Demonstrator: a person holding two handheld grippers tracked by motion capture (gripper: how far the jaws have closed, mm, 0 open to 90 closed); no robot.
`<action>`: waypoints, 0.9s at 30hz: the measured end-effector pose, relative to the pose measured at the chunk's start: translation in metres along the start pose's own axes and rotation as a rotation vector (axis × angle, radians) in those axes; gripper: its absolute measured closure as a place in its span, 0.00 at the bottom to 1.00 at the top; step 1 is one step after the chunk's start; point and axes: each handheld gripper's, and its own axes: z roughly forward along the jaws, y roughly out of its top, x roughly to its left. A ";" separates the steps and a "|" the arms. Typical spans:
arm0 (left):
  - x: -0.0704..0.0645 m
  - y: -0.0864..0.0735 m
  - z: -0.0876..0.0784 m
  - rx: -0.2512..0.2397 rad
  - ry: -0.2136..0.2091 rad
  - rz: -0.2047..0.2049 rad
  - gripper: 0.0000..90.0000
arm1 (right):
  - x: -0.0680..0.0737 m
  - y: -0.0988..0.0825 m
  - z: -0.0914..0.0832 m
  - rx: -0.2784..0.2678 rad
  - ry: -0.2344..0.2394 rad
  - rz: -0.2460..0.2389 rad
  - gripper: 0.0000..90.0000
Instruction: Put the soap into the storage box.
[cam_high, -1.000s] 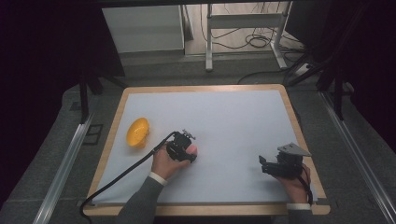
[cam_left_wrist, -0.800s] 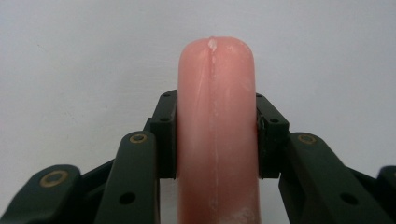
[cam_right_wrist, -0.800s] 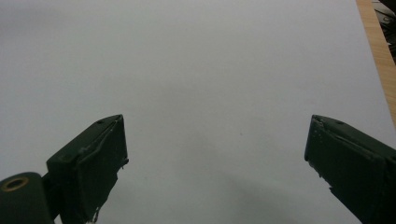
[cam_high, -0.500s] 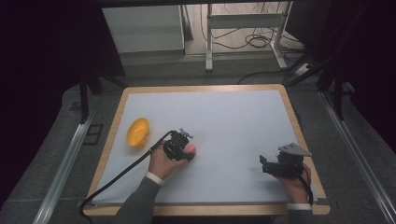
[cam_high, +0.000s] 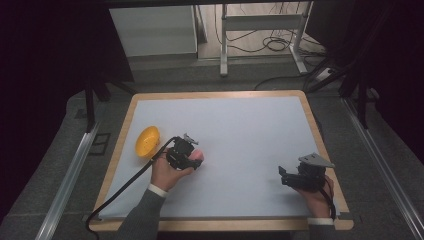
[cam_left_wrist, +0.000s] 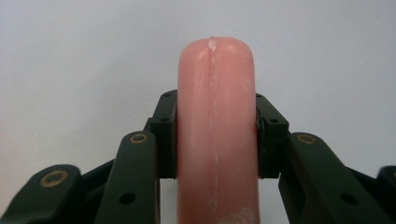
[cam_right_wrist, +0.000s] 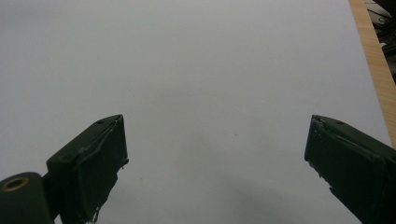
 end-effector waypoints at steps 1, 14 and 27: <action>0.000 -0.001 -0.002 -0.010 -0.001 -0.005 0.67 | 0.000 0.000 0.000 -0.001 -0.001 0.002 0.06; 0.009 -0.007 -0.024 -0.057 0.014 -0.016 0.67 | 0.000 0.000 -0.001 -0.008 0.003 0.001 0.06; 0.021 -0.014 -0.032 -0.077 0.022 -0.046 0.67 | -0.001 0.000 0.000 -0.002 -0.002 0.000 0.06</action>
